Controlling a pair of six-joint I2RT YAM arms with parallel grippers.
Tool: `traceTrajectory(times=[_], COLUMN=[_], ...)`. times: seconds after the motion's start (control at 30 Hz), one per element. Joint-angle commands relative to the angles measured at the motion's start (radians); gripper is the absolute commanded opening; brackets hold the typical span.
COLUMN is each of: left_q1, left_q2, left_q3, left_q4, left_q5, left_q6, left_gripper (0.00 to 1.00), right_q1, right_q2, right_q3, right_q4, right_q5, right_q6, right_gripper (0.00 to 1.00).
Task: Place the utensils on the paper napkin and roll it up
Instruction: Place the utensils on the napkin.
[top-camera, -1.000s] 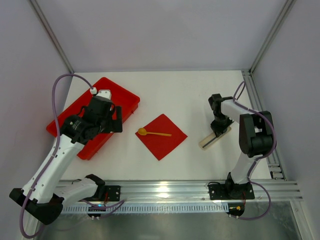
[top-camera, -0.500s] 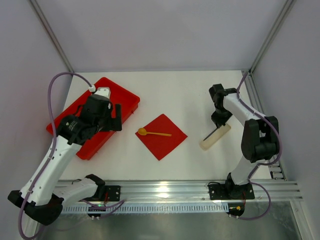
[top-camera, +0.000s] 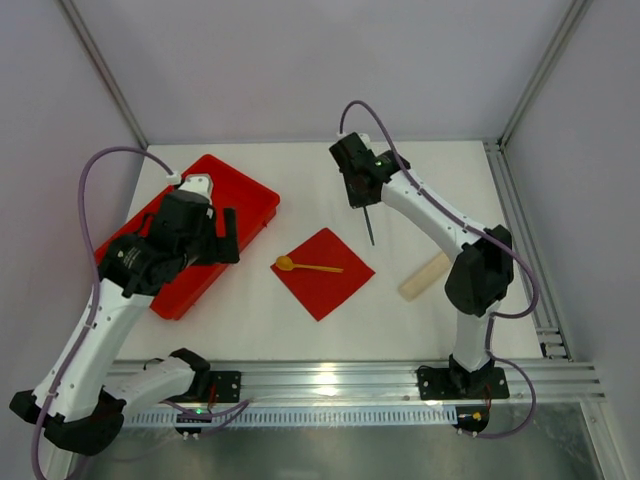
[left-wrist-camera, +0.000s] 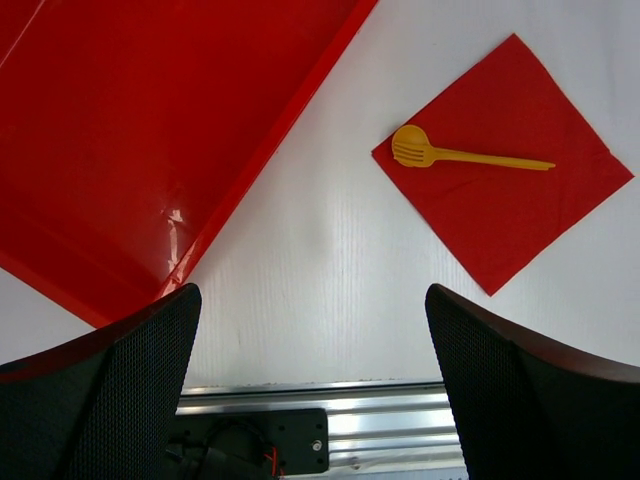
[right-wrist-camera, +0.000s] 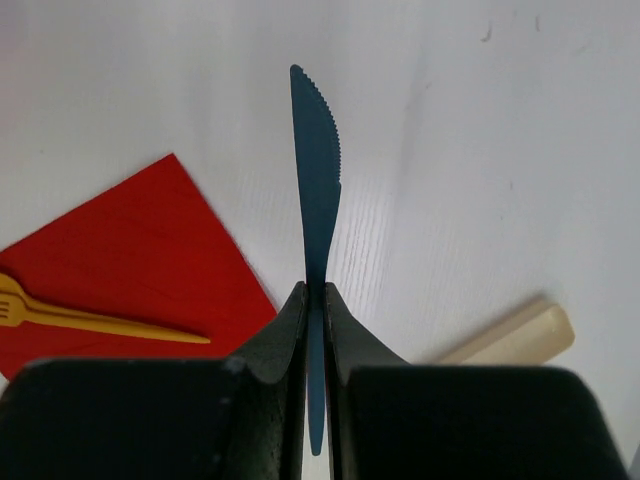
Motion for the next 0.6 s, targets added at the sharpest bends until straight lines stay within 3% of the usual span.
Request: traceTrajectory(times=[0.0, 0.2, 0.57], left_q1=[0.007, 0.007, 0.007], left_q2=[-0.01, 0.037, 0.09], left_q3=[0.07, 0.143, 0.263], left_q4=[-0.018, -0.022, -0.064], left_q5=[0.022, 0.022, 0.015], left_q6=[-0.021, -0.024, -0.024], left_gripper=[0.95, 0.94, 0.93], right_q1=[0.015, 0.093, 0.234], right_q2=[-0.031, -0.046, -0.023], right_q3=[-0.077, -0.14, -0.111], right_q4=[0.116, 0.206, 0.231], right_q5=[-0.094, -0.155, -0.391], right_q6=[-0.262, -0.456, -0.618], right_gripper=[0.04, 0.04, 0.04])
